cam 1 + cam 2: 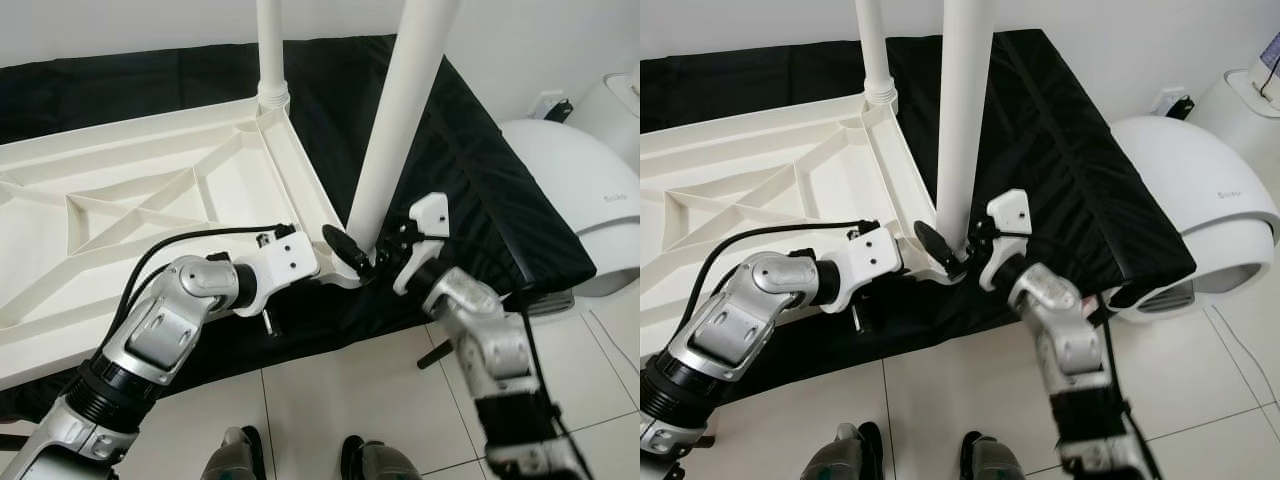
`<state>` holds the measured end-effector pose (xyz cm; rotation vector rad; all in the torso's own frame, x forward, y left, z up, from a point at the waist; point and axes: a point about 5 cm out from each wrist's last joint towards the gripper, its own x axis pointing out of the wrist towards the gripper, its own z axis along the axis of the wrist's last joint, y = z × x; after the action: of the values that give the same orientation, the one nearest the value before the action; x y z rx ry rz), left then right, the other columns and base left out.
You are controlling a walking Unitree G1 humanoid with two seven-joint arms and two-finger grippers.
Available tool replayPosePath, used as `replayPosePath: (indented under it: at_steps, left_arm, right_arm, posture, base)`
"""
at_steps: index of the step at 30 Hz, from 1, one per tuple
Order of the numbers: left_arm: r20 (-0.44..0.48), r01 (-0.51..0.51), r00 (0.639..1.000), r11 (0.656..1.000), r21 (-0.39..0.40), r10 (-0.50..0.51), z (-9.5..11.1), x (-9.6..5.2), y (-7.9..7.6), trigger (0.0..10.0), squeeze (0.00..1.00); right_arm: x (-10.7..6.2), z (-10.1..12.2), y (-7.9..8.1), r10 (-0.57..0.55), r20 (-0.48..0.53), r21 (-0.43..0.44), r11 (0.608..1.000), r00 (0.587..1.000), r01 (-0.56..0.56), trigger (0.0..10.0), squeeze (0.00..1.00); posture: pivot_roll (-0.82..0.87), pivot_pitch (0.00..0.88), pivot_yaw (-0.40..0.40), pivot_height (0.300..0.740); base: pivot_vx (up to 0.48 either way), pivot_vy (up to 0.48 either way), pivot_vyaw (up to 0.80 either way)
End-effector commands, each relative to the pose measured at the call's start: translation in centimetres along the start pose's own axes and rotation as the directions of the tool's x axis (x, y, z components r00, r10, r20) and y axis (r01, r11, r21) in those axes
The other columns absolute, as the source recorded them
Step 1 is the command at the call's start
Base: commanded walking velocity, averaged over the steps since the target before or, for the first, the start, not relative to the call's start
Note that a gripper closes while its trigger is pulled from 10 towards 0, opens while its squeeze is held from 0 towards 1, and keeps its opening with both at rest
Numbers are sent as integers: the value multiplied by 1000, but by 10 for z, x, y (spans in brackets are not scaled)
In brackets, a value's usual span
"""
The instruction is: Building children table
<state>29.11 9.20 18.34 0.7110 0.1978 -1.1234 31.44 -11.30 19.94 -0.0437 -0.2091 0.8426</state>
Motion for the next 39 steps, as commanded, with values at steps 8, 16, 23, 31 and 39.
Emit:
replayPosePath:
  at_steps: [8,16,23,31,39]
  left_arm:
    - [-74,40,996,998,-51,-44,-20,8,-13,10000,0]
    - [-76,44,996,998,-50,-48,-20,8,-14,10000,0]
    - [-75,46,996,998,-49,-50,-20,8,-13,10000,0]
    - [-79,47,996,998,-49,-50,-20,7,-12,10000,0]
    - [-81,43,996,998,-50,-47,-20,6,-12,10000,0]
  right_arm:
    - [-4,-4,-20,194,-62,-11,981,979,-195,10000,1000]
    - [2,2,-31,289,-81,-39,956,954,-292,10000,0]
    - [6,4,-36,313,-71,-54,947,947,-317,10000,0]
    - [6,1,-32,365,-49,-44,929,930,-367,0,0]
    - [5,-1,-28,350,-35,-51,935,936,-352,0,0]
  posture:
    - [0,185,-25,740]
    - [3,187,-22,740]
    - [4,190,-21,740]
    - [6,201,-16,740]
    - [4,207,-16,740]
  base:
    - [0,0,0]
    - [0,0,0]
    - [0,0,0]
    - [0,0,0]
    - [0,0,0]
